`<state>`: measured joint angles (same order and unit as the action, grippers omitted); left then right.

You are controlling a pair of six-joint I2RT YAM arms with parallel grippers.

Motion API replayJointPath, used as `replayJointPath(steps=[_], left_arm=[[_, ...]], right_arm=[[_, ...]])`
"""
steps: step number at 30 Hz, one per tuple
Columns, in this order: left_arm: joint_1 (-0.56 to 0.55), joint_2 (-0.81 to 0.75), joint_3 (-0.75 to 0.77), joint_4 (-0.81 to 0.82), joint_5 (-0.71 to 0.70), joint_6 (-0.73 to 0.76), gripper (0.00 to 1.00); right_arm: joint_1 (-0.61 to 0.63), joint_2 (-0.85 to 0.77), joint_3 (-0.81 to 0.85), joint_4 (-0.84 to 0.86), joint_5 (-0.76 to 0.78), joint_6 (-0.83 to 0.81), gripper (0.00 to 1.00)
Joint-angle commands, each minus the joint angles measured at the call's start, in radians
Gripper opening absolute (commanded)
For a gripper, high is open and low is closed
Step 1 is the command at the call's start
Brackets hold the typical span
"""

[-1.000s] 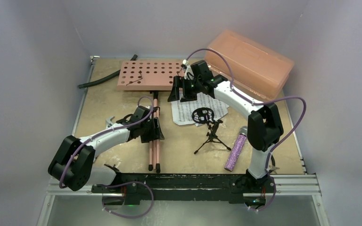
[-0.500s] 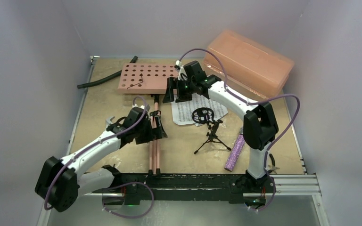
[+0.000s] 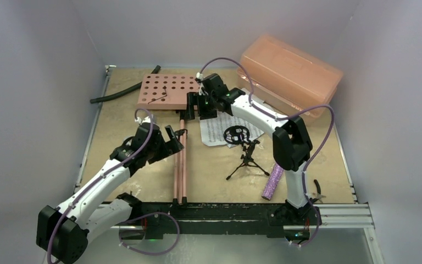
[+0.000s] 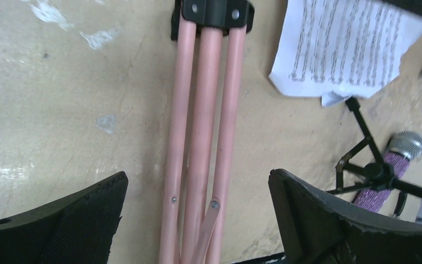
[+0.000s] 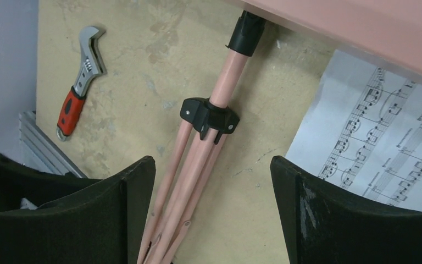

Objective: Set up the instrument practice props

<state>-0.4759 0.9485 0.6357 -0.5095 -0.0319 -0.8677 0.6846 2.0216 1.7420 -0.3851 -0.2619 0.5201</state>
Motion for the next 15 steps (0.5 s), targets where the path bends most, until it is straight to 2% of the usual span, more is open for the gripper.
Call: replayJointPath(steps=[1,7,15], left_arm=[[0.028,-0.034,0.099,-0.050,-0.082,-0.034,0.99],[0.029,-0.062,0.200,-0.118,-0.195,-0.066,0.98],[0.028,-0.123,0.187,-0.027,-0.171,-0.119,0.97]], right_arm=[[0.042,0.025,0.042,-0.003,0.077,0.035,0.78],[0.083,0.070,0.047,0.048,0.117,0.068,0.74],[0.126,0.096,0.032,0.128,0.284,0.107,0.70]])
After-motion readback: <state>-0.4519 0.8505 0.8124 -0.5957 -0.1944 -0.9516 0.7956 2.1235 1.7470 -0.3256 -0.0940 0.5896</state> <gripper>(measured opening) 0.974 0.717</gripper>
